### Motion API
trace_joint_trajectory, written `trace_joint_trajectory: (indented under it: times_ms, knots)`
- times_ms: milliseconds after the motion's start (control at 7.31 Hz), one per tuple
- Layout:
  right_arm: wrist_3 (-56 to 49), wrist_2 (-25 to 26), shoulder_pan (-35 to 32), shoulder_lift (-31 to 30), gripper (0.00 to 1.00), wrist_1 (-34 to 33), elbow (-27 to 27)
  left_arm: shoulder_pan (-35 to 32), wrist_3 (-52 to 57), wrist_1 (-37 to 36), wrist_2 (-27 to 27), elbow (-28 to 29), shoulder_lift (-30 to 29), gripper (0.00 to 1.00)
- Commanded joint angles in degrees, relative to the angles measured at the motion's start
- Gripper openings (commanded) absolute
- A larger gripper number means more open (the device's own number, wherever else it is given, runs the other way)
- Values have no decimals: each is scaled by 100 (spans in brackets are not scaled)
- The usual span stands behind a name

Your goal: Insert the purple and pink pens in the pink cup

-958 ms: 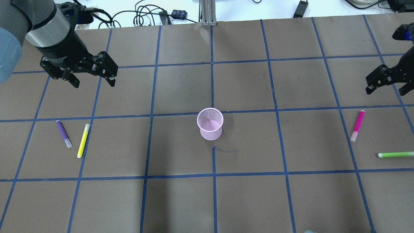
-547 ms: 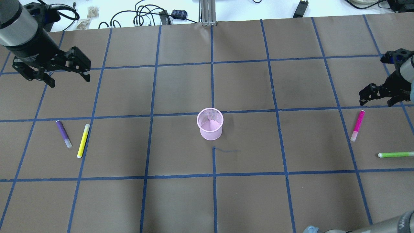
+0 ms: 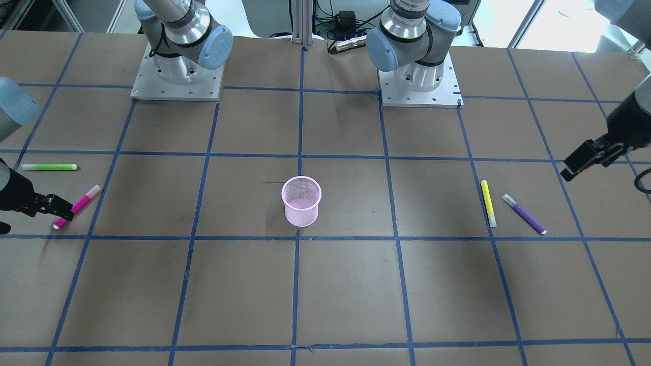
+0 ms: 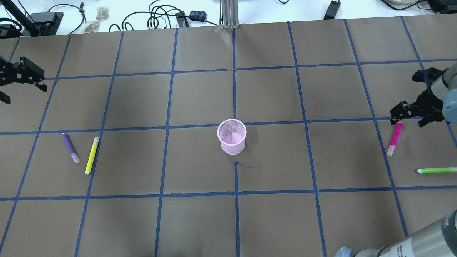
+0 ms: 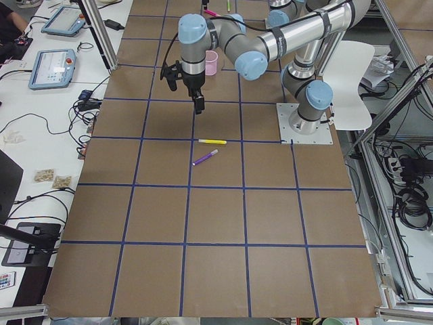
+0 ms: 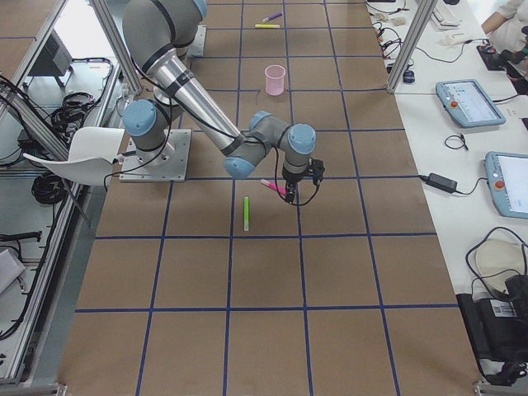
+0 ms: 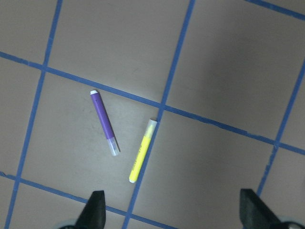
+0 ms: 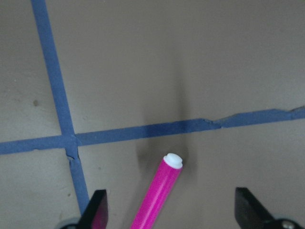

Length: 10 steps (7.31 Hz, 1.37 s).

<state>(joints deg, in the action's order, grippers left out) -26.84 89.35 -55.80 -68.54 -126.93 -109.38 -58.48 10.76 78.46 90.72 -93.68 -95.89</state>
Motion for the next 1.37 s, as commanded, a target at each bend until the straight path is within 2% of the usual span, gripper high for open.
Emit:
trace_joint_trajectory:
  times_ms: [0, 137, 274, 411, 547, 684, 821, 958, 1095, 1232]
  knots:
    - [39, 4, -2, 173, 85, -7, 4, 607, 198, -679, -11, -237, -560, 100]
    - [65, 39, -2, 183, 78, -7, 39, 627, 138, -1101, -2, -360, -867, 100]
    - [74, -31, -2, 209, 76, -16, 39, 618, -28, -1453, -63, -448, -1175, 100]
    - [161, -23, -2, 218, 70, -16, 39, 618, -343, -1570, -72, -458, -1456, 100]
    - [179, 4, -2, 218, 51, -16, 39, 609, -529, -1780, -72, -475, -1633, 100]
    - [179, -22, -2, 227, 37, 10, 31, 583, -618, -1808, -72, -458, -1791, 100]
    - [179, 21, -2, 227, 27, 27, 39, 383, -967, -1825, -20, -458, -1915, 100]
    - [171, 39, -2, 218, 14, 36, 39, 163, -1136, -1887, -2, -467, -1986, 94]
    - [171, 48, -2, 192, 2, 63, 57, 144, -1129, -1887, -20, -467, -2073, 94]
    - [179, 65, -71, 139, 0, 132, 179, 152, -1085, -1887, -11, -458, -2127, 93]
